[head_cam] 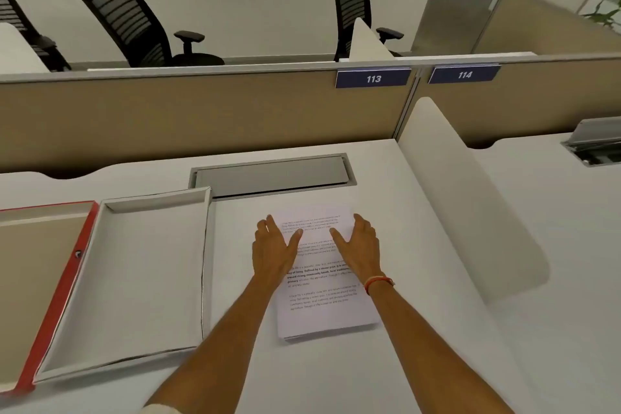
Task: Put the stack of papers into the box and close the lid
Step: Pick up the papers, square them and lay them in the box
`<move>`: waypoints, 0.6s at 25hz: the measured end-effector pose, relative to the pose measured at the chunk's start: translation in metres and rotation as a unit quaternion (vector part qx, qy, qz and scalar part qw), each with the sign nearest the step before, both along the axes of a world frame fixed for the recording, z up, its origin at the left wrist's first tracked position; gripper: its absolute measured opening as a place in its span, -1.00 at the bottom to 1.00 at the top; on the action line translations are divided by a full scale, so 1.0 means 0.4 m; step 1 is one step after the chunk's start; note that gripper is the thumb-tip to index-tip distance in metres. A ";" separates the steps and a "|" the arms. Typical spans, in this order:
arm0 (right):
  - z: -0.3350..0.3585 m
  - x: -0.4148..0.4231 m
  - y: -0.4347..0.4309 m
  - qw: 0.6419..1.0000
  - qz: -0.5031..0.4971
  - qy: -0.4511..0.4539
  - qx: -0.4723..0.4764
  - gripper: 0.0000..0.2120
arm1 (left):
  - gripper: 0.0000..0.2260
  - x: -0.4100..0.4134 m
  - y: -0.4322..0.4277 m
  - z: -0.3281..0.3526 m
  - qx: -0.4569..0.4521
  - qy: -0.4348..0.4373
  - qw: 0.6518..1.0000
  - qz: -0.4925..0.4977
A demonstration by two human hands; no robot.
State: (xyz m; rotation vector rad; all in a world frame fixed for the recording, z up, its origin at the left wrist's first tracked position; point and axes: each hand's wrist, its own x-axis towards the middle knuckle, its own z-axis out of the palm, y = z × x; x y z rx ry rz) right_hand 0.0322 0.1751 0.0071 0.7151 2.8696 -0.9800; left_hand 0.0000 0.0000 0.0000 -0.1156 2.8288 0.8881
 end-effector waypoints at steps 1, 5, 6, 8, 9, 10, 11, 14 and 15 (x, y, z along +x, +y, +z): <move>-0.009 -0.005 0.007 1.000 -0.023 -0.009 -0.017 -0.23 | -0.22 -0.004 -0.003 -0.008 0.002 -0.013 1.000 0.028; -0.035 -0.024 0.030 0.991 -0.094 -0.083 -0.042 -0.24 | -0.23 -0.023 -0.004 -0.030 0.004 -0.096 0.986 0.137; -0.040 -0.029 0.031 0.990 -0.103 -0.090 -0.040 -0.25 | -0.22 -0.028 0.001 -0.031 0.015 -0.107 0.983 0.151; -0.045 -0.044 0.033 0.987 -0.119 -0.100 -0.049 -0.26 | -0.22 -0.046 0.004 -0.030 0.055 -0.131 0.973 0.180; -0.048 -0.051 0.033 0.984 -0.128 -0.109 -0.061 -0.26 | -0.23 -0.053 0.005 -0.029 0.074 -0.147 0.968 0.191; -0.049 -0.058 0.033 0.981 -0.135 -0.120 -0.072 -0.27 | -0.25 -0.059 0.004 -0.028 0.085 -0.162 0.963 0.196; -0.052 -0.064 0.031 0.978 -0.140 -0.133 -0.078 -0.27 | -0.28 -0.062 0.006 -0.027 0.087 -0.174 0.961 0.194; -0.053 -0.079 0.018 0.973 -0.137 -0.171 -0.071 -0.27 | -0.44 -0.066 0.016 -0.020 0.087 -0.207 0.959 0.175; -0.053 -0.082 0.014 0.972 -0.136 -0.178 -0.069 -0.27 | -0.48 -0.066 0.020 -0.016 0.092 -0.221 0.955 0.174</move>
